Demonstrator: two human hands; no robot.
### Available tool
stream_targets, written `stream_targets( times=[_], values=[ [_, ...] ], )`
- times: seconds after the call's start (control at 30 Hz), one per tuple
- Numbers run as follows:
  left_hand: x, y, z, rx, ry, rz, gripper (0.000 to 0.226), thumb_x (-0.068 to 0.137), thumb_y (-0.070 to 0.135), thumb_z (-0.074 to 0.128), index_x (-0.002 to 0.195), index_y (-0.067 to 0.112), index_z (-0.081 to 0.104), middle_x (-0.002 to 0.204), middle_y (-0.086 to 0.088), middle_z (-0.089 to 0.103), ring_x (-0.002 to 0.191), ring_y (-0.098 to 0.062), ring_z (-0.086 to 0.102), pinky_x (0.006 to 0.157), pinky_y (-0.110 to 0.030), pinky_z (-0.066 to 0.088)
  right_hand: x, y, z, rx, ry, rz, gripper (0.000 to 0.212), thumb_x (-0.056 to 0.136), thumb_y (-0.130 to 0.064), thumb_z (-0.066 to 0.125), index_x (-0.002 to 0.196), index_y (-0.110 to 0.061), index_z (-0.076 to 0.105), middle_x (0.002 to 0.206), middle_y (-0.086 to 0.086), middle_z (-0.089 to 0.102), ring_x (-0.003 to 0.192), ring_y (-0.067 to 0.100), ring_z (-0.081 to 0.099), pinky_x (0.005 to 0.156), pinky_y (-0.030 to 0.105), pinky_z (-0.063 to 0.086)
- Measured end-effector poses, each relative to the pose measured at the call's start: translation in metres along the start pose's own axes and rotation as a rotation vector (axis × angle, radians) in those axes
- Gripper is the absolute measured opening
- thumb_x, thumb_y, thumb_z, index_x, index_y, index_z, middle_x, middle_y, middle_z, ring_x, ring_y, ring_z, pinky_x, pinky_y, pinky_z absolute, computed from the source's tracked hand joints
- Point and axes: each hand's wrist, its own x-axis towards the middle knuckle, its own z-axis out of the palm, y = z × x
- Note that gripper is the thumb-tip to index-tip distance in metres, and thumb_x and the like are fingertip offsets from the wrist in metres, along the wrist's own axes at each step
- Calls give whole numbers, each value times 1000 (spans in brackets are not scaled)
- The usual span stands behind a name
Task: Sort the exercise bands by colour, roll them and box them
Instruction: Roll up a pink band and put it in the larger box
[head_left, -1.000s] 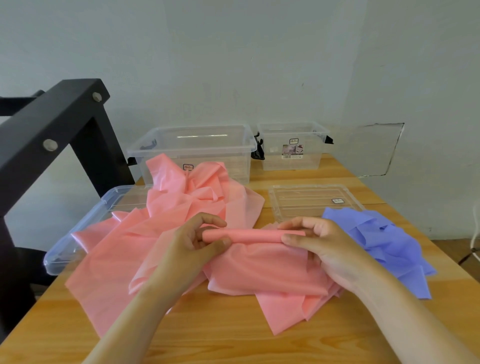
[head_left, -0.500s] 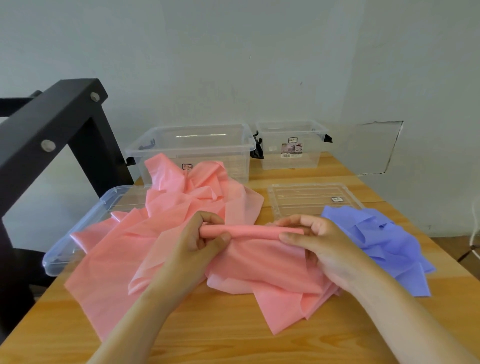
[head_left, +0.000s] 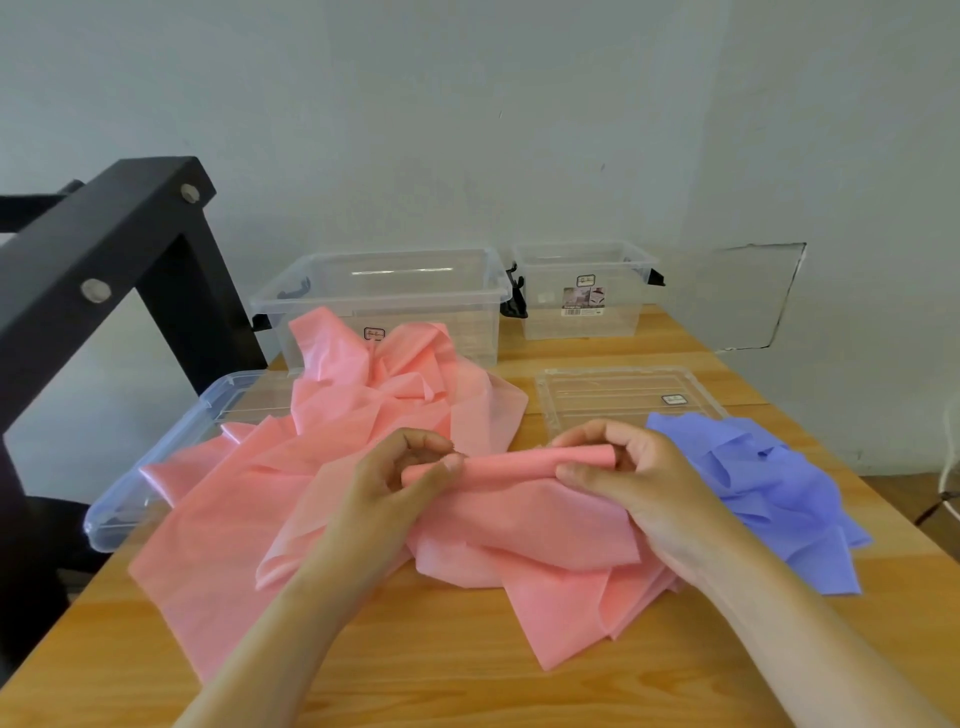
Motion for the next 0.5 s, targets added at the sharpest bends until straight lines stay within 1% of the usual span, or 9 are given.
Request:
stream_targets(
  times=[0.03, 0.1, 0.17, 0.23, 0.3, 0.33, 0.4, 0.43, 0.5],
  values=[
    [0, -1, 0, -1, -27, -26, 6, 91, 10, 62, 94, 6, 65, 73, 4, 62, 50, 4, 50, 46, -8, 36, 0, -1, 0, -1, 13, -16, 24, 78, -7, 76, 79, -30, 73, 90, 0, 74, 81, 12, 68, 75, 26, 51],
    [3, -5, 0, 5, -73, -33, 3, 89, 15, 67, 90, 12, 67, 74, 8, 62, 56, 1, 51, 49, -10, 37, 0, -2, -1, -10, 10, -31, 25, 76, -6, 78, 80, -31, 73, 90, -1, 73, 84, 12, 68, 77, 27, 51],
    [4, -8, -2, 0, -62, 0, 12, 81, 16, 77, 87, 15, 67, 76, 4, 65, 64, -5, 54, 53, -14, 40, 1, -1, -2, -6, -58, 12, 24, 71, -15, 84, 85, -31, 72, 97, 3, 74, 88, 15, 68, 81, 30, 52],
    [2, -6, -4, -39, -30, 19, 16, 78, 7, 76, 89, 11, 65, 75, 1, 63, 64, -8, 54, 53, -19, 44, 0, 0, -1, -4, -96, 88, 26, 66, -25, 87, 88, -30, 73, 100, 8, 73, 87, 17, 69, 80, 33, 52],
    [1, -3, -3, -95, -26, -1, 19, 81, 1, 70, 97, 9, 64, 76, -5, 64, 67, -11, 58, 56, -24, 49, 0, 1, 0, -11, -46, 90, 16, 72, -22, 81, 84, -28, 74, 98, 9, 73, 83, 17, 68, 77, 32, 51],
    [1, -3, -3, -106, -36, -21, 18, 85, 4, 68, 101, 12, 64, 74, -4, 65, 65, -10, 60, 55, -23, 50, 1, 1, 1, -21, -18, 64, 14, 75, -18, 79, 83, -29, 73, 97, 8, 73, 84, 17, 68, 78, 33, 51],
    [1, -7, -2, -58, -75, -56, 10, 92, 18, 62, 101, 21, 66, 62, 12, 61, 51, 0, 53, 46, -12, 41, 0, 0, 1, -50, 28, -4, 19, 77, -13, 78, 82, -30, 72, 95, 4, 73, 87, 17, 68, 83, 34, 51],
    [2, -9, -2, -15, -96, -60, 6, 93, 26, 63, 97, 26, 67, 59, 17, 58, 48, 1, 49, 44, -11, 36, 0, 0, 1, -68, 45, -33, 21, 77, -11, 77, 83, -30, 72, 94, 2, 73, 90, 17, 68, 85, 34, 51],
    [4, -11, -2, 17, -119, -49, 2, 88, 30, 68, 88, 29, 67, 62, 18, 59, 53, 1, 48, 50, -13, 34, -1, -1, 1, -85, 46, -71, 22, 78, -10, 78, 86, -30, 71, 95, 0, 73, 94, 20, 67, 87, 36, 51]
  ],
)
